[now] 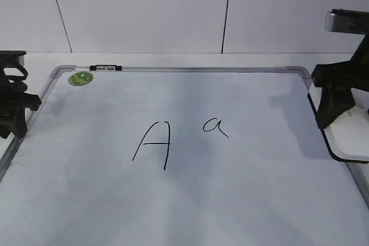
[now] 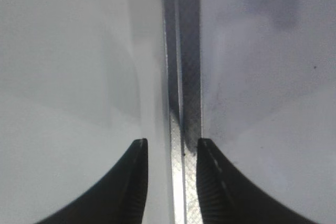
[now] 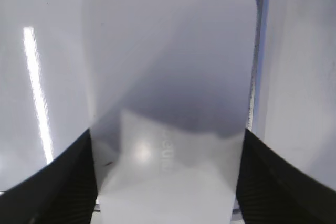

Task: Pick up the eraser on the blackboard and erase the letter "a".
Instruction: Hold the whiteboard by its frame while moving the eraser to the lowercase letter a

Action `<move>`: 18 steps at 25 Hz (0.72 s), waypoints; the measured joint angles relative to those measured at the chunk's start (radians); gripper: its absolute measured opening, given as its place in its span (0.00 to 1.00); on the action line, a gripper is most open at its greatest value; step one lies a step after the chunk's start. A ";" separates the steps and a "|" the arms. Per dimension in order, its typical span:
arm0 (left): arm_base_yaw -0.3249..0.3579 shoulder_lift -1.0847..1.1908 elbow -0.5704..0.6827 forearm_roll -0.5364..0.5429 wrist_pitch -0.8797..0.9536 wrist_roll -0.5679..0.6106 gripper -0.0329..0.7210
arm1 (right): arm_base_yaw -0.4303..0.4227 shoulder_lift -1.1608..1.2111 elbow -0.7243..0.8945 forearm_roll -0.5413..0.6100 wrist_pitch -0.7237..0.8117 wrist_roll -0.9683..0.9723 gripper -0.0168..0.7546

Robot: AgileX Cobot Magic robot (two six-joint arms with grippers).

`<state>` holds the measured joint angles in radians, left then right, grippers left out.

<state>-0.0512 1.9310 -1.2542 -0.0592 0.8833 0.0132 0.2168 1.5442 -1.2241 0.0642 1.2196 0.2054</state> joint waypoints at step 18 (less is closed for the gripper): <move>0.002 0.026 -0.005 -0.007 0.000 -0.013 0.35 | 0.000 0.000 0.000 0.004 0.001 -0.002 0.73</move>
<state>-0.0496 1.9567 -1.2591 -0.0663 0.8836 0.0000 0.2168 1.5442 -1.2241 0.0687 1.2204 0.2039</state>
